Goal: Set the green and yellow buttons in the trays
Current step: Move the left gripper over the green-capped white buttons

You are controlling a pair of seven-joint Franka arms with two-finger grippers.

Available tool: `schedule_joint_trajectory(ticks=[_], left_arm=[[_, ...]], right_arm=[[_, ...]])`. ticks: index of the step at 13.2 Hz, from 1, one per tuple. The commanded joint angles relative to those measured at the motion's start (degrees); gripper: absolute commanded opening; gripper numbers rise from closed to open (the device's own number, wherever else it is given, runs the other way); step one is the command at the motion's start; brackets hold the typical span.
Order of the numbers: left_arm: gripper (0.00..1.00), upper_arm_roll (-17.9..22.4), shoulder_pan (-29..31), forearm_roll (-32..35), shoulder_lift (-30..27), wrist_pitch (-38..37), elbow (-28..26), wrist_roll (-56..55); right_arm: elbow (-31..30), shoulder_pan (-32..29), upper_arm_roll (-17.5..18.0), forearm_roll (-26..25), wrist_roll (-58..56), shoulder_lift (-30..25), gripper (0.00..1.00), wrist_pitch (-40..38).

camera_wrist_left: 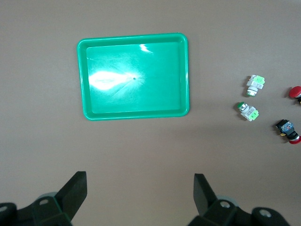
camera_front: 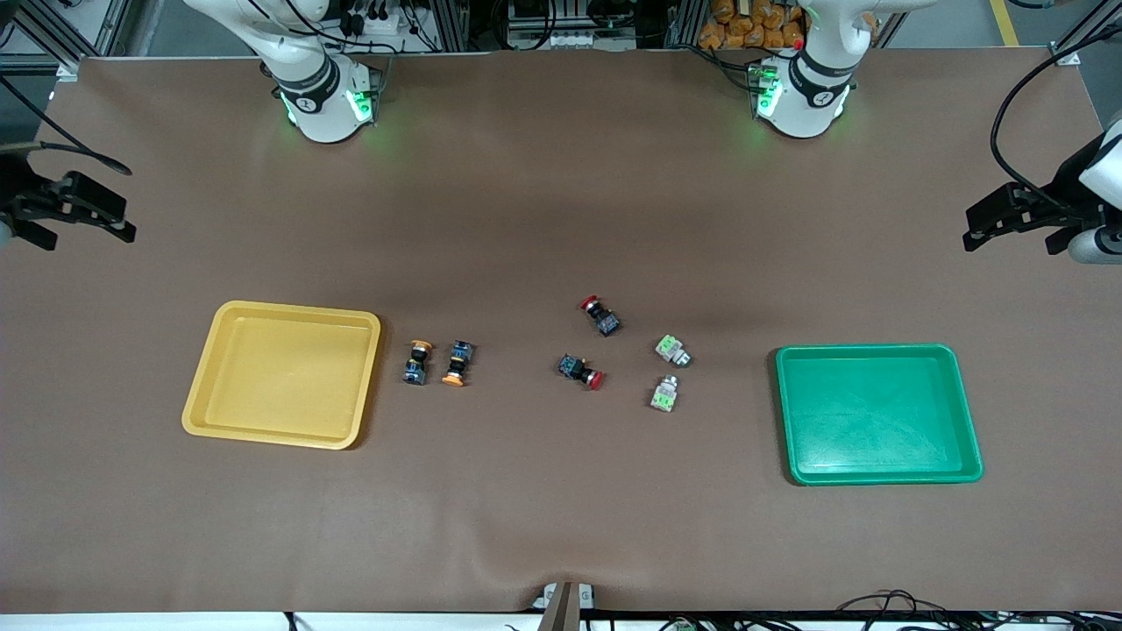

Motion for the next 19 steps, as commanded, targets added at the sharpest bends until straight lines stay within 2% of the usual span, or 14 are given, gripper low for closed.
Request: schedule_joint_trajectory(ticks=[1, 9, 15, 17, 19], left_arm=[[1.0, 0.1, 0.2, -0.7, 0.0, -0.6, 0.3, 0.7], [1.0, -0.1, -0.4, -0.8, 3.1, -1.5, 0.0, -0.3], [1.0, -6.7, -1.0, -0.6, 10.0, 3.2, 0.3, -8.1], [1.0, -7.9, -1.6, -0.6, 12.5, 5.4, 0.3, -12.0], [1.0, -8.0, -4.9, 0.0, 14.8, 6.9, 0.3, -18.4]], right_arm=[[-1.7, 0.1, 0.3, 0.8, 1.1, 0.0, 1.0, 2.0], [-2.4, 0.0, 0.3, 0.8, 1.1, -0.1, 1.0, 1.7], [-2.4, 0.4, 0.4, 0.7, 1.1, -0.1, 1.0, 1.9], [-2.5, 0.6, 0.4, 0.7, 1.1, -0.1, 1.0, 1.9], [-2.8, 0.7, 0.4, 0.7, 1.1, -0.2, 1.0, 1.9]])
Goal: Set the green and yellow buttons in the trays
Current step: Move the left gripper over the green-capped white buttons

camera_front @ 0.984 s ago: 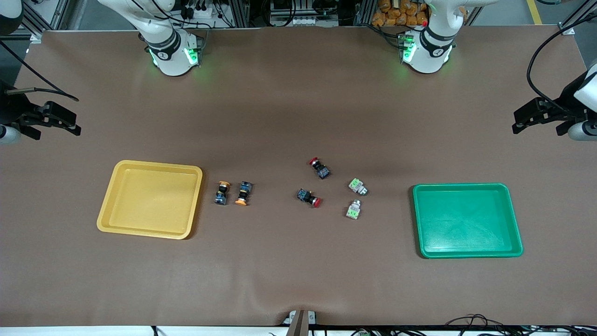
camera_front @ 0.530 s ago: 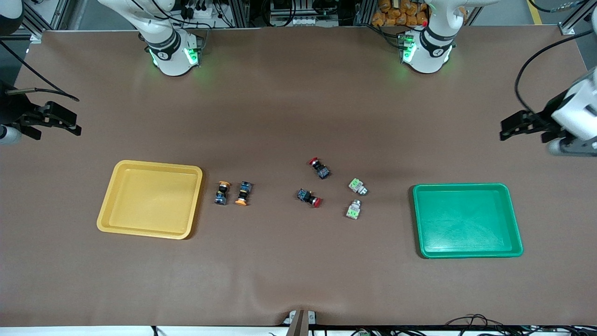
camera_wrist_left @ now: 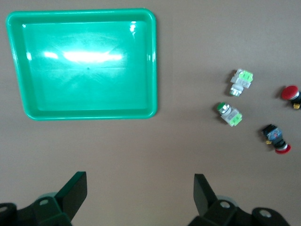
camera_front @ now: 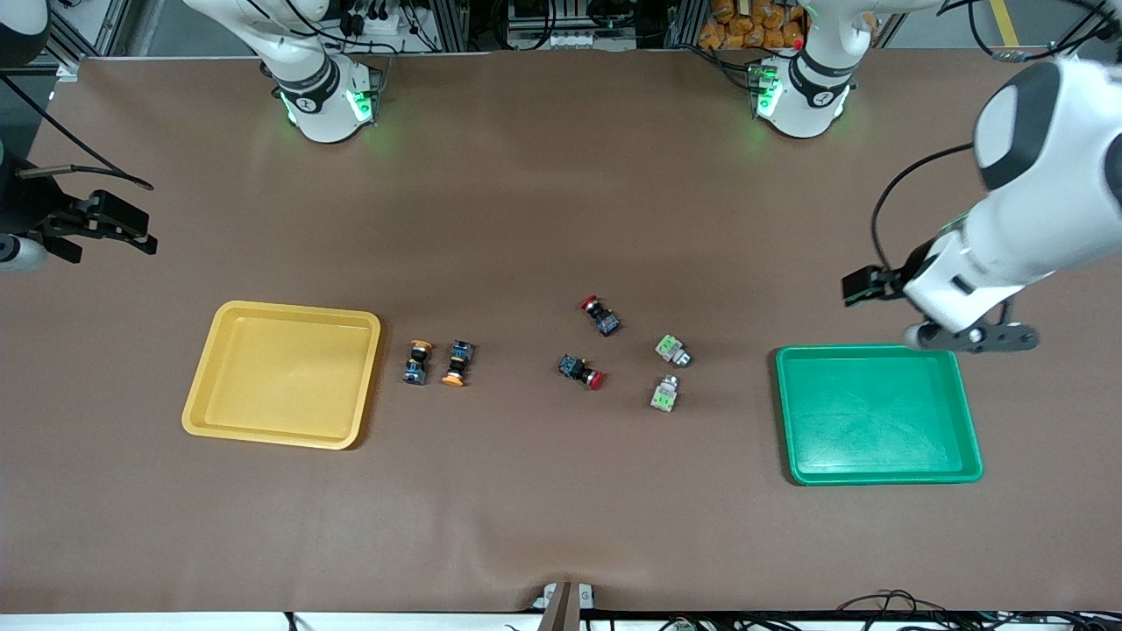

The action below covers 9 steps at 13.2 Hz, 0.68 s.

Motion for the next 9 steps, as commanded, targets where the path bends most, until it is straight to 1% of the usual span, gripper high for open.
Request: schedule_joint_trajectory(ticks=[1, 4, 6, 8, 9], left_arm=[[1.0, -0.2, -3.5, 0.3, 2.9, 2.1, 0.8, -7.8], [1.0, -0.3, -4.7, 0.2, 6.8, 6.1, 1.1, -11.9], [1.0, -0.3, -6.0, 0.0, 9.3, 9.0, 1.1, -15.4], [1.0, -0.2, -8.5, 0.2, 11.9, 11.8, 1.1, -20.4], [1.0, -0.3, -8.9, 0.2, 13.3, 12.9, 1.1, -23.2]], right_arm=[[-0.9, 0.3, 0.1, 0.7, 1.1, -0.8, 1.0, 0.3], [-1.0, 1.0, 0.1, 0.7, 1.2, -0.8, 1.0, 0.5], [-1.3, 2.4, 0.1, 0.7, 4.4, -0.7, 1.0, 0.5], [-1.5, 5.1, 0.1, 0.7, 8.1, -0.7, 1.0, 0.1], [-1.5, 6.4, 0.1, 0.7, 10.3, -0.7, 1.0, 0.0]])
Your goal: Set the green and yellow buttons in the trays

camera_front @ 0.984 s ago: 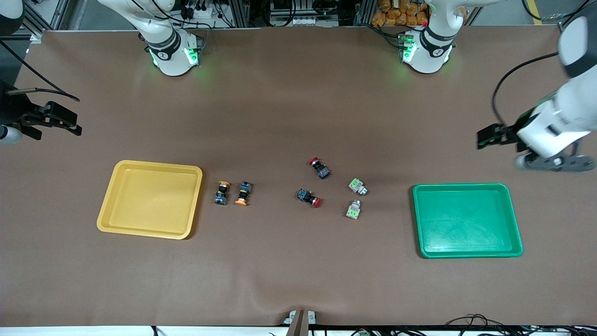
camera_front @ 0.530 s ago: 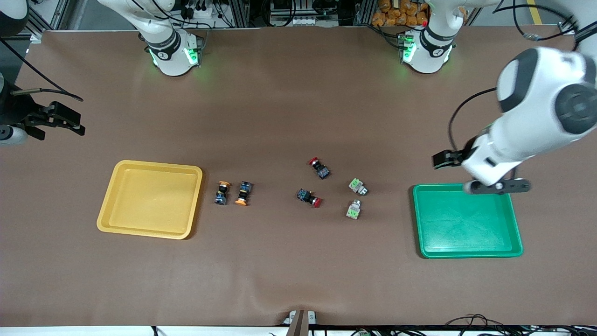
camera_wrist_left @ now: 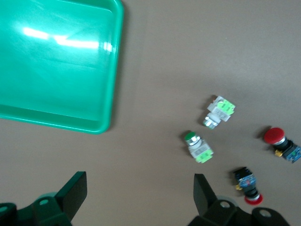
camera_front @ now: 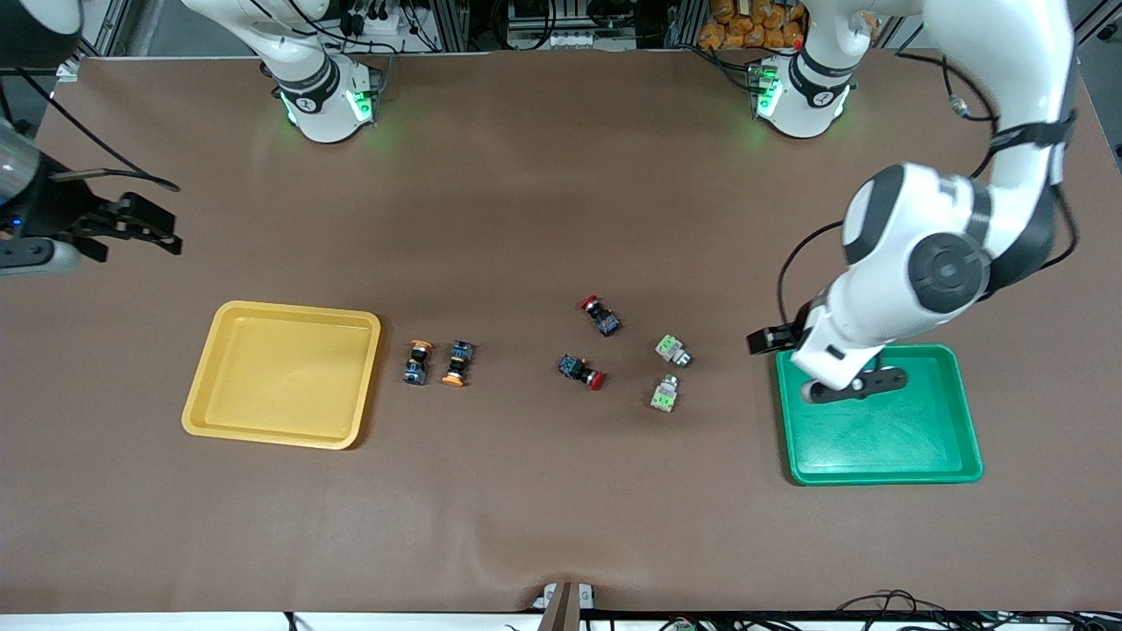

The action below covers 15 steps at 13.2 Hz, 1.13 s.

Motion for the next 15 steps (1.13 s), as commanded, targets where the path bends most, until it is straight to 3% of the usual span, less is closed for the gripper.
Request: schedule_joint_trajectory(ticks=[1, 10, 15], left_arm=[[1.0, 0.0, -1.9, 0.2, 3.7, 3.3, 1.0, -6.5], [1.0, 0.0, -6.9, 0.2, 12.6, 12.2, 0.6, -24.2], [1.0, 0.0, -8.3, 0.0, 15.5, 16.5, -0.3, -28.2]], right_arm=[[-0.8, 3.5, -0.2, 0.7, 5.5, -0.7, 1.0, 0.0], [-0.8, 12.1, -0.1, 0.7, 16.7, 1.6, 1.0, -0.1], [-3.6, 15.4, -0.1, 1.0, 17.5, 4.4, 1.0, 5.3]])
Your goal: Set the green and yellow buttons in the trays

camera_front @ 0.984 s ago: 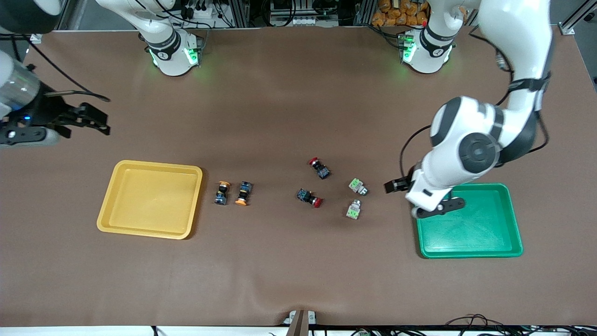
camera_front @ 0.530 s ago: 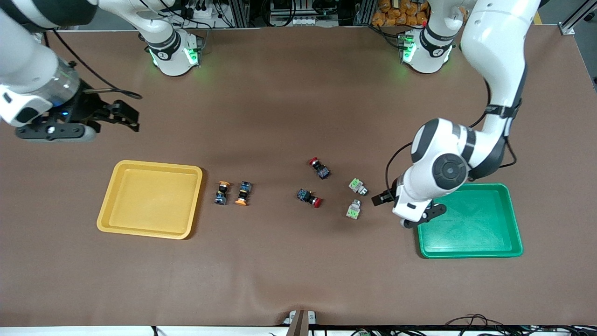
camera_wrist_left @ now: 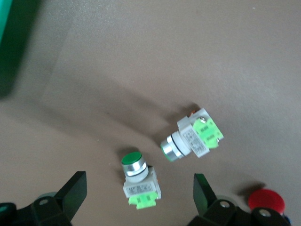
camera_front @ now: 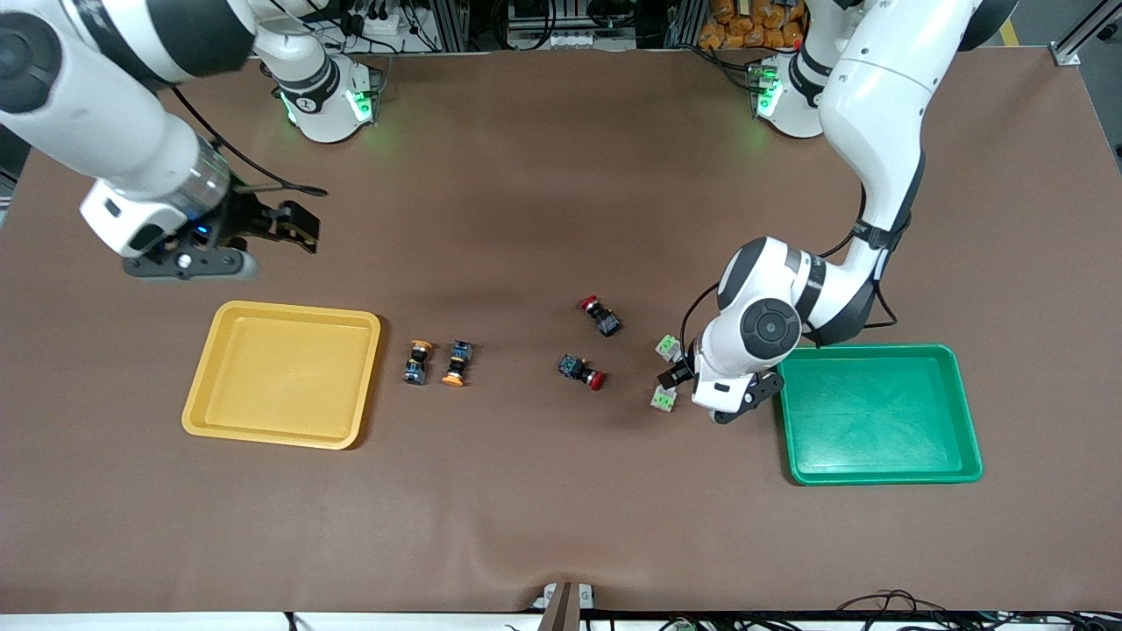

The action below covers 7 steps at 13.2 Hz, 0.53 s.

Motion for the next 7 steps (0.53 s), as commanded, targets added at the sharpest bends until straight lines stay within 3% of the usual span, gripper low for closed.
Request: schedule_joint_trajectory(ticks=[1, 7], left_arm=[[1.0, 0.1, -1.4, -0.1, 1.0, 2.4, -0.5, -3.4], [1.0, 0.2, -3.3, 0.6, 1.7, 3.0, -2.1, -4.9]], right_arm=[[-2.0, 2.0, -0.4, 1.0, 2.1, 1.3, 1.0, 3.9], [-4.1, 3.4, -0.4, 1.0, 3.6, 4.2, 1.0, 9.8]])
